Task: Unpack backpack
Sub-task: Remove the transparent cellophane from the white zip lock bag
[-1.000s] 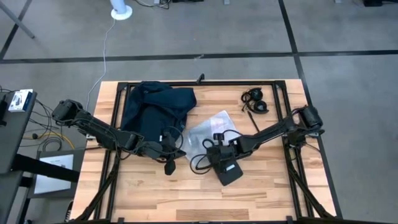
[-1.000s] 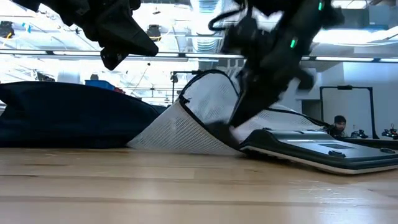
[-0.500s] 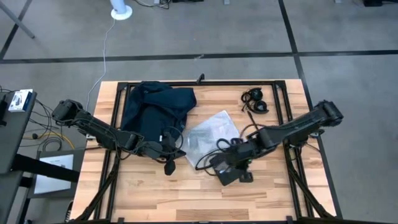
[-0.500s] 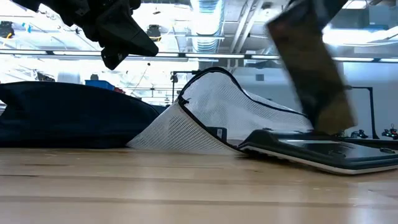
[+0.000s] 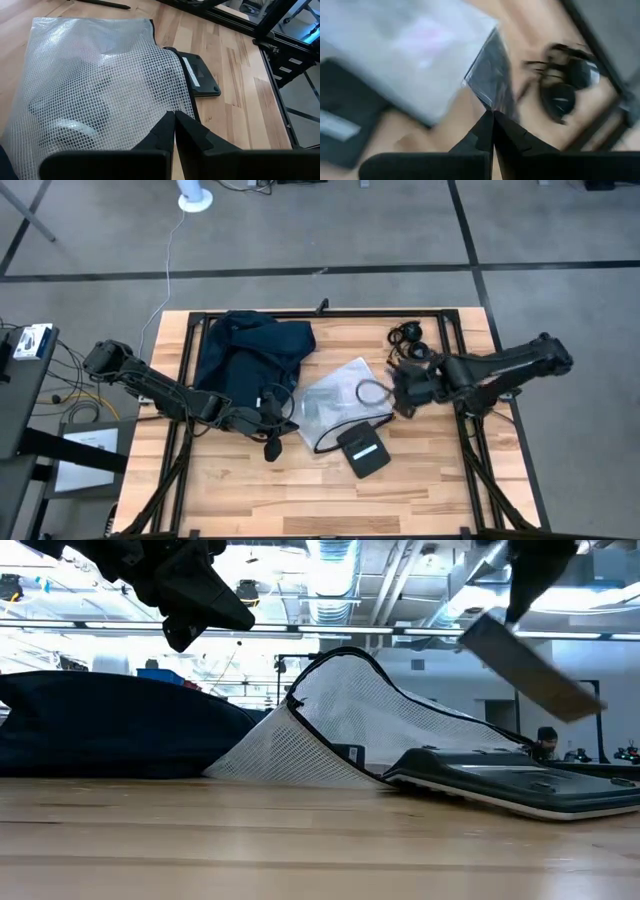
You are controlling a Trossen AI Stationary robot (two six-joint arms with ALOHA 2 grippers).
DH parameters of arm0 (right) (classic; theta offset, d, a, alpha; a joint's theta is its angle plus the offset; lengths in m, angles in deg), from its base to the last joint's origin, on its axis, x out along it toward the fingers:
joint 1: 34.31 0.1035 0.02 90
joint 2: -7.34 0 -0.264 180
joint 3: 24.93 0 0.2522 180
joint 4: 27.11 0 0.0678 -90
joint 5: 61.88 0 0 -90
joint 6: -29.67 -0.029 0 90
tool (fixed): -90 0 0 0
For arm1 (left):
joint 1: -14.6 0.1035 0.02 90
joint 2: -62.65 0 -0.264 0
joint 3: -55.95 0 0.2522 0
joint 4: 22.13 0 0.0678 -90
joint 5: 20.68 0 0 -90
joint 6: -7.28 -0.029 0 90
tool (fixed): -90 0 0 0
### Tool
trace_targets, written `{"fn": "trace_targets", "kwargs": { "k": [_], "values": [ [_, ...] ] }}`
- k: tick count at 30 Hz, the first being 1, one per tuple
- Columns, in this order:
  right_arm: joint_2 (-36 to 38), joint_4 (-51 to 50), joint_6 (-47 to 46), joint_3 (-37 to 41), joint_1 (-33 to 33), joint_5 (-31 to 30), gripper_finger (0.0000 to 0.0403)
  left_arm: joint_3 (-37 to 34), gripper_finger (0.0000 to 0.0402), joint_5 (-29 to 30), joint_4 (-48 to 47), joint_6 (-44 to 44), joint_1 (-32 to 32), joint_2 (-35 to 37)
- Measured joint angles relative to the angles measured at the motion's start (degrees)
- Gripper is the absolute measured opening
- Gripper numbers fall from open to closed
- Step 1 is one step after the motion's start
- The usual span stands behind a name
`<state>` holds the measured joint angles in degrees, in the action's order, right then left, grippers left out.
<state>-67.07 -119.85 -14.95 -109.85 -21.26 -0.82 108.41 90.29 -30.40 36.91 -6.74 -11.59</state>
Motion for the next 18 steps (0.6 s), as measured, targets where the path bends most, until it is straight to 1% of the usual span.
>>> {"fn": "trace_targets", "kwargs": {
  "k": [2, 6, 8, 11, 14, 18],
  "values": [
    [0.02, 1.02, 0.07, 2.50, -4.18, -0.92, 0.0000, 0.00, 0.0000, 0.00, 0.02, 0.01, 0.00, 0.00],
    [-1.17, 3.45, -1.42, 6.65, -13.61, -0.38, 0.0000, -0.02, 0.0000, 0.00, 0.62, 0.06, 0.00, 0.00],
    [-2.52, 3.18, -1.94, 8.33, -18.10, 1.83, 0.0000, -0.02, 0.0000, 0.00, 0.66, 0.30, 0.00, 0.00],
    [-4.87, 5.53, -0.97, 11.14, -24.15, 5.04, 0.0000, -0.04, 0.0000, 0.07, 0.81, 0.68, 0.00, 0.00],
    [-7.35, 10.78, 1.38, 13.12, -28.08, 5.22, 0.0000, -0.04, 0.0000, 0.07, 0.91, 0.67, 0.00, 0.00],
    [-10.46, 16.96, 4.76, 14.02, -30.78, 5.26, 0.0004, -0.04, 0.0000, 0.13, 0.98, 0.65, 0.00, 0.00]
  ]
}}
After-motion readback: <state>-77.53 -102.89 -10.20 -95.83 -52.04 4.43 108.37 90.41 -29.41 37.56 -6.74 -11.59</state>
